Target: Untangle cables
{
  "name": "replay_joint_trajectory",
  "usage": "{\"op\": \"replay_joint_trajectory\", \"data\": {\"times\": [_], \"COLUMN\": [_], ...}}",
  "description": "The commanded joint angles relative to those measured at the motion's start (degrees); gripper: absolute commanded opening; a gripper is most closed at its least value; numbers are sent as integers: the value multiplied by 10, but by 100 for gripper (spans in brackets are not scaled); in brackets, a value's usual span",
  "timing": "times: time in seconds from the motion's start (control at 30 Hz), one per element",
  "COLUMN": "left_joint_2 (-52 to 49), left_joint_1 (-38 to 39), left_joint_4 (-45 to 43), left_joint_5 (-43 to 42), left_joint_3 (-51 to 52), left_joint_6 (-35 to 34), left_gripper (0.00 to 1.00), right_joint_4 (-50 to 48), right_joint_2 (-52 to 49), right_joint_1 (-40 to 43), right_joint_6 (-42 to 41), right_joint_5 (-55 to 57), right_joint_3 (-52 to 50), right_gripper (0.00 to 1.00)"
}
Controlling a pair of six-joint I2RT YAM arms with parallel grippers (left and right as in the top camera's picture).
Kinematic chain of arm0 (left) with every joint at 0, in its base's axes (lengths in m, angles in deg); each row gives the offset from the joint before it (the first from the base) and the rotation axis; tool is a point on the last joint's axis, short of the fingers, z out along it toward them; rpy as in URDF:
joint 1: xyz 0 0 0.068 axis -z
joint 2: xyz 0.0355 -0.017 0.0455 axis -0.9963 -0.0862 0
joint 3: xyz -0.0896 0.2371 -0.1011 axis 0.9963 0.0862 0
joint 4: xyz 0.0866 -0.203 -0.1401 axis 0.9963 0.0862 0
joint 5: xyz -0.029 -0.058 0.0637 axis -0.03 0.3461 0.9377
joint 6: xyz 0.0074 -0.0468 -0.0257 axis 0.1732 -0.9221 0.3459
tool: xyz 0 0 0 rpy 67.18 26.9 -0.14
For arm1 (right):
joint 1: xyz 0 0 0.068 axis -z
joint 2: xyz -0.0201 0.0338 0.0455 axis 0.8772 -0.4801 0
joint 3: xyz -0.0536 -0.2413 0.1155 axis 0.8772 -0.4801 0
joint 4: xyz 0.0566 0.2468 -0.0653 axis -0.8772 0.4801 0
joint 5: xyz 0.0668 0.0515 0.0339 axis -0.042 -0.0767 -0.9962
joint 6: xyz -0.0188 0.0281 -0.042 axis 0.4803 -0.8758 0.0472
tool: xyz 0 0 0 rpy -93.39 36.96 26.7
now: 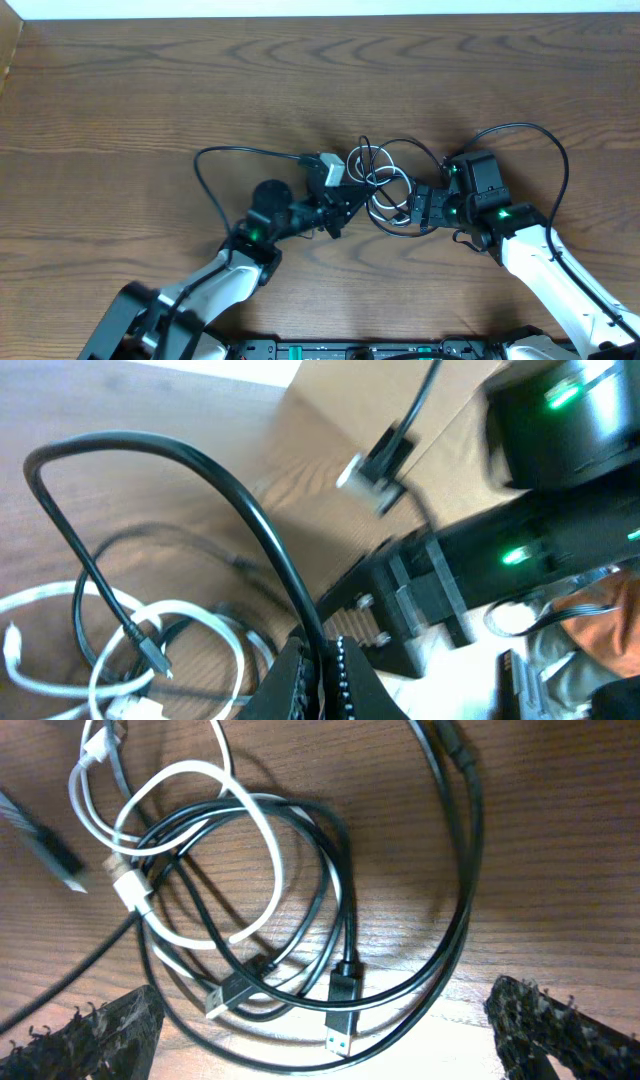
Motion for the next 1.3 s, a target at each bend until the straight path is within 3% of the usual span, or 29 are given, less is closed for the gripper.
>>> {"op": "replay_joint_trajectory", "data": {"times": [0.0,0.37,0.9,0.93,1.0,1.07,1.13,1.27], "left_joint_2": [43,132,213,214,220,227,233,246], "left_joint_1": [-10,-10,-54,-57,-71,-89,-110,-163], "left_joint_4": [3,9,9,9,9,9,9,9], "left_joint_5": [-51,-56,-56,-56,-56,-56,-58,-102], "left_joint_3": [-11,-11,-11,-11,-14,-20,-25,-37], "left_joint_6": [-14,-43,-67,-67,-67,-70,-83,-94], "left_gripper": [7,7,7,8,8,8,8,7], "right_joint_4": [-3,-43,-83,-84,-84,-80,-79,-68], "right_joint_2": [1,-12,-151,-155,-161,-161,-161,-161], "right_joint_1": [-6,-6,-24,-26,-28,-28,-28,-28], "right_joint_6": [-9,-22,-22,-22,-27,-35,-35,-49], "right_joint_5": [12,-4,-62,-60,-45,-29,-19,12], "right_joint_3": [2,2,2,2,2,2,2,2], "right_gripper": [99,99,99,95,49,14,1,1]}}
